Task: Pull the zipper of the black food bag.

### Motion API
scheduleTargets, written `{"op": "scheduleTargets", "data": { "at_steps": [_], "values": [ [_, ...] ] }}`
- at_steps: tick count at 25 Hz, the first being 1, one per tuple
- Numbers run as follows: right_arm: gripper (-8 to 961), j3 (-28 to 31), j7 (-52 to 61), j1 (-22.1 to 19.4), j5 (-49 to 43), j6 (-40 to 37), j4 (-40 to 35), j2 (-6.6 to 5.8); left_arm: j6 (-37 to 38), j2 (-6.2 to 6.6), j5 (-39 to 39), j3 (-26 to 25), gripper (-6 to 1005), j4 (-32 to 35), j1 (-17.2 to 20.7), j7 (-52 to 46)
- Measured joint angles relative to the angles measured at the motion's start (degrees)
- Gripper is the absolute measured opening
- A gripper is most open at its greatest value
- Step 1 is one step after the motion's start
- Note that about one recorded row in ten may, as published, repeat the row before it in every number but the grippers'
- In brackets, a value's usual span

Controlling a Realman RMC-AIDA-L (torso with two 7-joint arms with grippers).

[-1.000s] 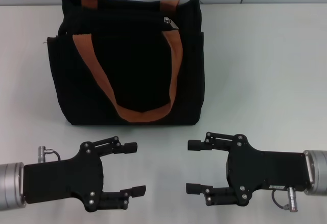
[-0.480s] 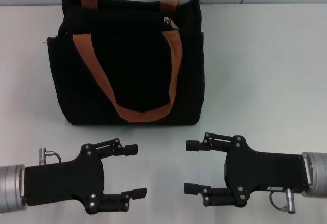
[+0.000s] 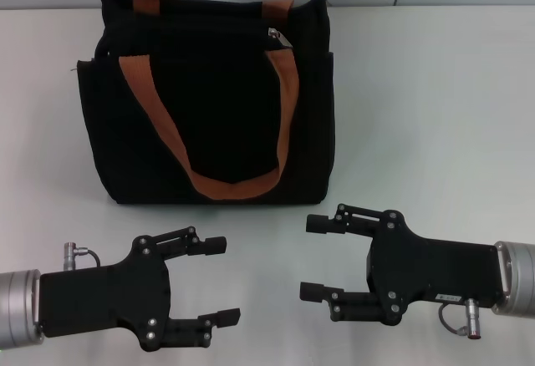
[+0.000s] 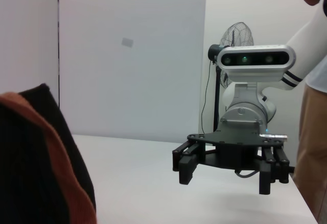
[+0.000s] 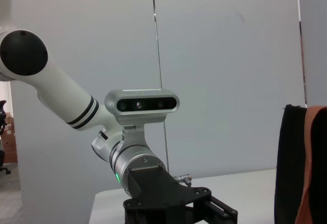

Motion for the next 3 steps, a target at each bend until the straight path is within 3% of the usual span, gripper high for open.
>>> {"op": "scheduleTargets", "data": {
  "at_steps": [3],
  "values": [
    [754, 0.02, 0.00, 0.00, 0.30, 0.00, 0.31, 0.00, 0.35, -0.05, 0.01, 0.02, 818, 0.01, 0.03, 1.02]
  ]
}}
